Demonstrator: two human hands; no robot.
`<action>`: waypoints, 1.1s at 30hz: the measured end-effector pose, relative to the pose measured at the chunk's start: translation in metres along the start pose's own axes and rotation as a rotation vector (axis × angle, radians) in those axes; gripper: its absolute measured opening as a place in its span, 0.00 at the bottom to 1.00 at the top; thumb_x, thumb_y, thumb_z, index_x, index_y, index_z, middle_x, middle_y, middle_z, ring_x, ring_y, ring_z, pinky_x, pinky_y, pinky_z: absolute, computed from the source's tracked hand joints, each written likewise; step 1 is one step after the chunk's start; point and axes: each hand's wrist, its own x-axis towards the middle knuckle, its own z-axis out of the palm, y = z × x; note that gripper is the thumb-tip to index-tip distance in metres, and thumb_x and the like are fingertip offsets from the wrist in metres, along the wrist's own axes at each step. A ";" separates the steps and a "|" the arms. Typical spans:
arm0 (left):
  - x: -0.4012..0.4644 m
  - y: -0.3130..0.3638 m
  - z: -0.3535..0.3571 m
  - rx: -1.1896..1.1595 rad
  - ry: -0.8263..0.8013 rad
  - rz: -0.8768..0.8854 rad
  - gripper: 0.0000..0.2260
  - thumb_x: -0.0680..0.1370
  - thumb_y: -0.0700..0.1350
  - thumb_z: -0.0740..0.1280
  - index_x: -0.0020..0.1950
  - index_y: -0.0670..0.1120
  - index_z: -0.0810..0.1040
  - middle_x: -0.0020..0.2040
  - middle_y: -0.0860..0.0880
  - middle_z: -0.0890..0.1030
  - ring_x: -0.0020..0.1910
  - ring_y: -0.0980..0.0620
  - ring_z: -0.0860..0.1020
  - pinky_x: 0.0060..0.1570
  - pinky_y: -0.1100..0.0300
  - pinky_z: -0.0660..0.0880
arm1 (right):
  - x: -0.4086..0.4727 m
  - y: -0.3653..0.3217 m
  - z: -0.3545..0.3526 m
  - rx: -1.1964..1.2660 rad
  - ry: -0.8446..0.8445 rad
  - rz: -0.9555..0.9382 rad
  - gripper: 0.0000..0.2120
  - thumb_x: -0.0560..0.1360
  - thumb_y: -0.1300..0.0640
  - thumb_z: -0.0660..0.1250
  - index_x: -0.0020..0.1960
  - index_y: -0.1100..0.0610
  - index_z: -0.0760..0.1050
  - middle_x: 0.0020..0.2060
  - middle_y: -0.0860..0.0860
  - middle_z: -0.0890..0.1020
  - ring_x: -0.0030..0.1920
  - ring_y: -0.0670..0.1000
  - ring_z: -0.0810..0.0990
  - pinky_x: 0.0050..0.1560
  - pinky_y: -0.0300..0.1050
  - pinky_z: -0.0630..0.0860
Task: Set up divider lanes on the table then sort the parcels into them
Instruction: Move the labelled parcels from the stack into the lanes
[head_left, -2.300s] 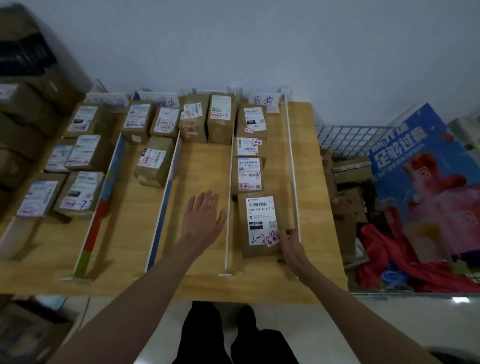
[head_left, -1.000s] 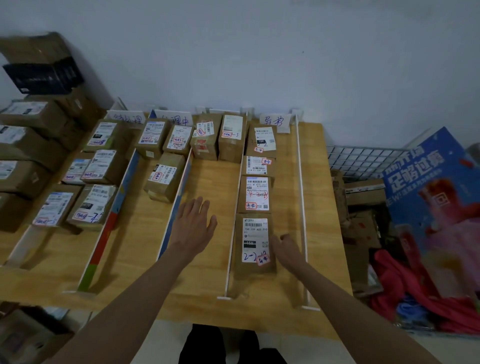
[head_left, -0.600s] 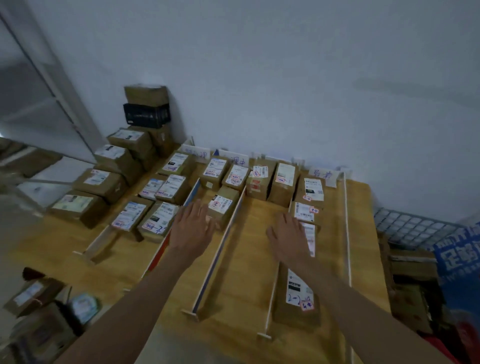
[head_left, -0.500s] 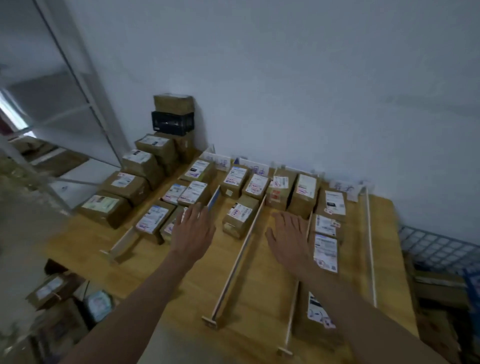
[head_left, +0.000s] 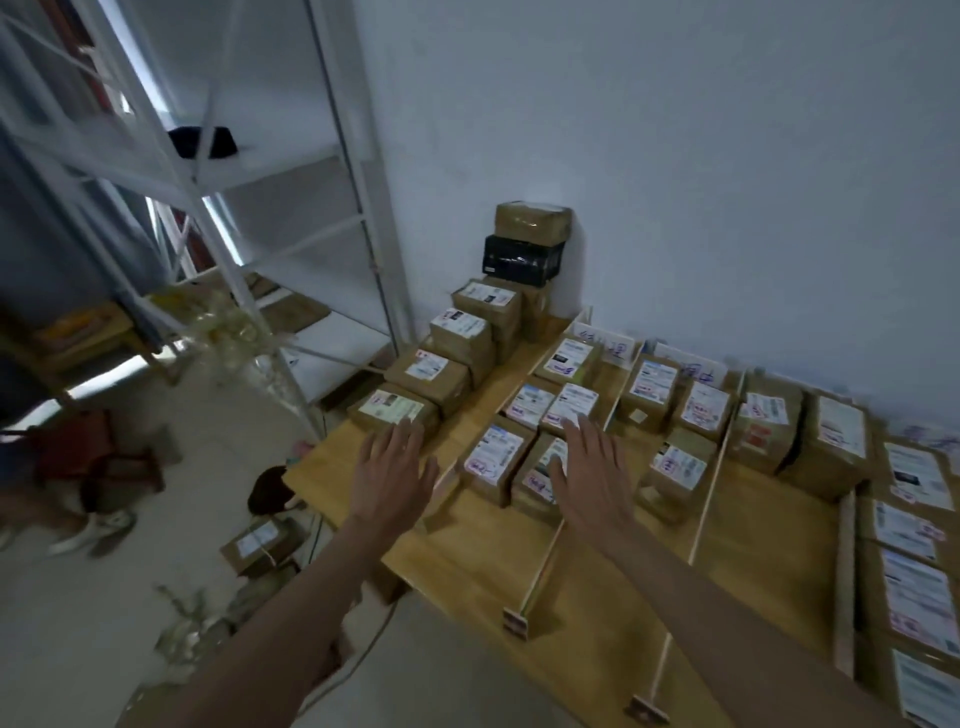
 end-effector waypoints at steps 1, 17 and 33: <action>0.002 -0.015 -0.001 0.006 -0.001 -0.002 0.24 0.83 0.57 0.53 0.75 0.46 0.66 0.76 0.45 0.67 0.74 0.46 0.65 0.75 0.48 0.57 | 0.006 -0.015 0.006 0.000 0.000 -0.005 0.24 0.83 0.49 0.53 0.77 0.55 0.60 0.77 0.55 0.62 0.77 0.55 0.60 0.77 0.57 0.55; 0.125 -0.138 0.024 0.028 -0.049 0.040 0.25 0.83 0.57 0.51 0.78 0.47 0.62 0.77 0.47 0.63 0.76 0.48 0.60 0.77 0.49 0.53 | 0.141 -0.120 0.078 0.043 0.017 0.028 0.21 0.81 0.51 0.57 0.71 0.56 0.66 0.68 0.54 0.71 0.68 0.55 0.70 0.69 0.54 0.66; 0.305 -0.164 0.058 0.128 -0.058 0.231 0.24 0.82 0.57 0.49 0.70 0.46 0.70 0.69 0.46 0.73 0.69 0.48 0.70 0.70 0.50 0.64 | 0.262 -0.123 0.110 0.116 0.078 0.239 0.21 0.80 0.52 0.57 0.72 0.56 0.64 0.66 0.54 0.71 0.64 0.55 0.73 0.64 0.53 0.72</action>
